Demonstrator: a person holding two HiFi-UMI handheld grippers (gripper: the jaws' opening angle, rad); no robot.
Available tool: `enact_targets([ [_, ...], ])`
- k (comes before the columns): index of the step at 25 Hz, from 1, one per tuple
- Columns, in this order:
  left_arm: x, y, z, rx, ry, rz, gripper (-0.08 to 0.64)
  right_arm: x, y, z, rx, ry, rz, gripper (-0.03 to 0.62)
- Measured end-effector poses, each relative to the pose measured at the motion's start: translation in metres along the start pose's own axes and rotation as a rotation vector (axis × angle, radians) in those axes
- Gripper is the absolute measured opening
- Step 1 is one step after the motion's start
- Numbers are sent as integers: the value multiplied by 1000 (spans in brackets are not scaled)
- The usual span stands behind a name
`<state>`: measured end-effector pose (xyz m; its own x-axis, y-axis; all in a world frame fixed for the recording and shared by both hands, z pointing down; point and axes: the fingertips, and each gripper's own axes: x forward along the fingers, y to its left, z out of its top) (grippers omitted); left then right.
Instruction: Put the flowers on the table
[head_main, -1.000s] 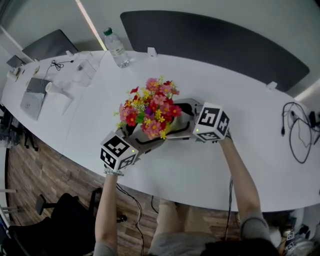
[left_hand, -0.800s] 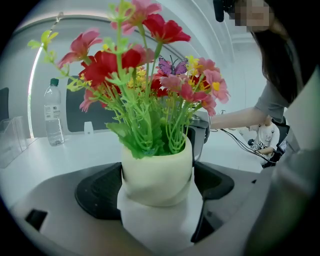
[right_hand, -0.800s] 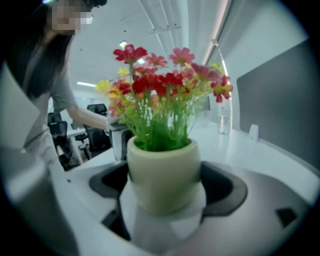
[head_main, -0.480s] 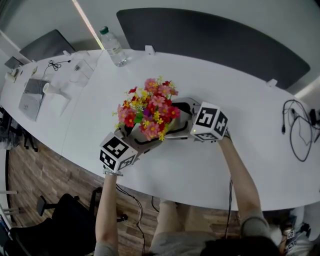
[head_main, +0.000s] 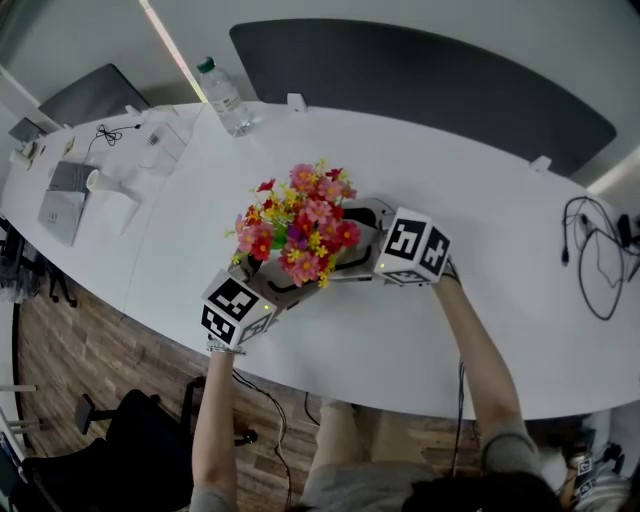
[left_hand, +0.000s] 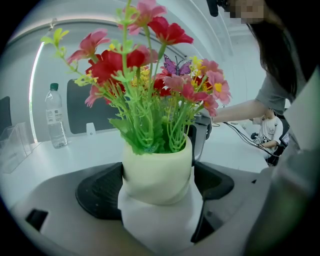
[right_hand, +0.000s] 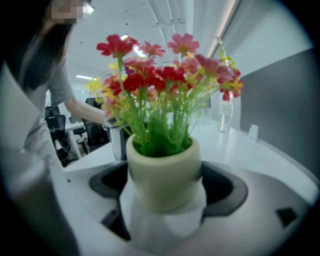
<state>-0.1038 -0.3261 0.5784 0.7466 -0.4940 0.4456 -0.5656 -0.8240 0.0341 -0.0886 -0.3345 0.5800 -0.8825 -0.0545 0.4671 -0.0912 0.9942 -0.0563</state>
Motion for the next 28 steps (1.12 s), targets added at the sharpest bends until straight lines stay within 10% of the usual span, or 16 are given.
enact_targets([
  [28,-26,-10,4,-145,-160,142,448,-37,13,0,95,-95,-103,445],
])
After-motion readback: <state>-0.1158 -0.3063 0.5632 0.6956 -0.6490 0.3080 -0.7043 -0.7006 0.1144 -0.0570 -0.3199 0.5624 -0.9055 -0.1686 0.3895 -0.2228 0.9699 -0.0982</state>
